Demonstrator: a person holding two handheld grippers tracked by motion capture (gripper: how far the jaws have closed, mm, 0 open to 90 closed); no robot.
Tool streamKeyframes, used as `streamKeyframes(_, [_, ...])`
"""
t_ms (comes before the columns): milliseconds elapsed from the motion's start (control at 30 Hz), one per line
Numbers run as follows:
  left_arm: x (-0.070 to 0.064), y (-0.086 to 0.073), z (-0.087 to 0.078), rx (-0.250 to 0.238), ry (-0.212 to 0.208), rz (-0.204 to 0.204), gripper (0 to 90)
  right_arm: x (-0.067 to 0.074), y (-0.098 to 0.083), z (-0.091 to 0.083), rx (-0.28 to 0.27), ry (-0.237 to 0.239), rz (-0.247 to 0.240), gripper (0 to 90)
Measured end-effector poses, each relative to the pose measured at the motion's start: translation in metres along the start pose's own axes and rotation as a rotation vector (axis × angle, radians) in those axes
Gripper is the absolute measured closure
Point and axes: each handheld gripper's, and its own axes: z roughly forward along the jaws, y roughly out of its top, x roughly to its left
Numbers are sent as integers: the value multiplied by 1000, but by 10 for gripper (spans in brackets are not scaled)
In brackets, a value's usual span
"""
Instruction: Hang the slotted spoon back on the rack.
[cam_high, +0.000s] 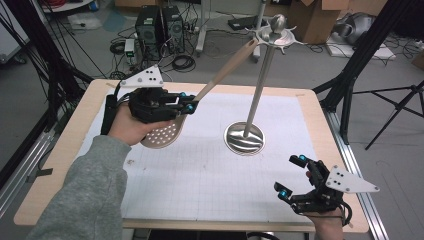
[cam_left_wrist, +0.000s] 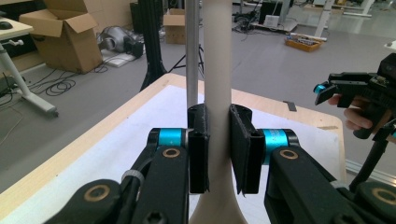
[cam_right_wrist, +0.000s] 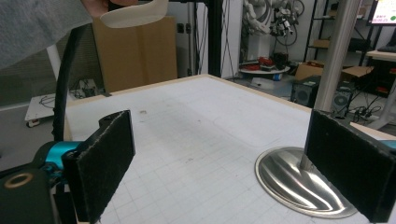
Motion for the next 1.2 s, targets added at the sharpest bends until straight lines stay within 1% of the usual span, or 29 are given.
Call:
streamKeyframes(100, [0, 0, -1, 0, 0, 2, 778, 0, 0, 0, -1, -1, 3, 74])
streamKeyframes(267, [1, -2, -1, 0, 0, -5, 778, 0, 0, -1, -1, -1, 2, 74])
streamKeyframes(400, [2, -5, 0, 1, 0, -17, 779, 0, 0, 0, 1, -3, 0, 74])
streamKeyframes(633, [2, -5, 1, 4, -5, -11, 779, 0, 0, 0, 3, 2, 7, 74])
streamKeyframes(800, [2, -6, 2, 4, 4, -10, 779, 0, 0, -1, 2, -2, 5, 74])
streamKeyframes(967, [1, -7, 2, 0, 1, -11, 779, 0, 0, -1, -1, -1, -1, 74])
streamKeyframes(1000, [2, -7, 2, 3, 2, -5, 778, 0, 0, -1, -1, -2, 0, 74])
streamKeyframes(1200, [1, -7, 1, 0, 5, -8, 778, 0, -1, 0, 3, 0, 4, 74])
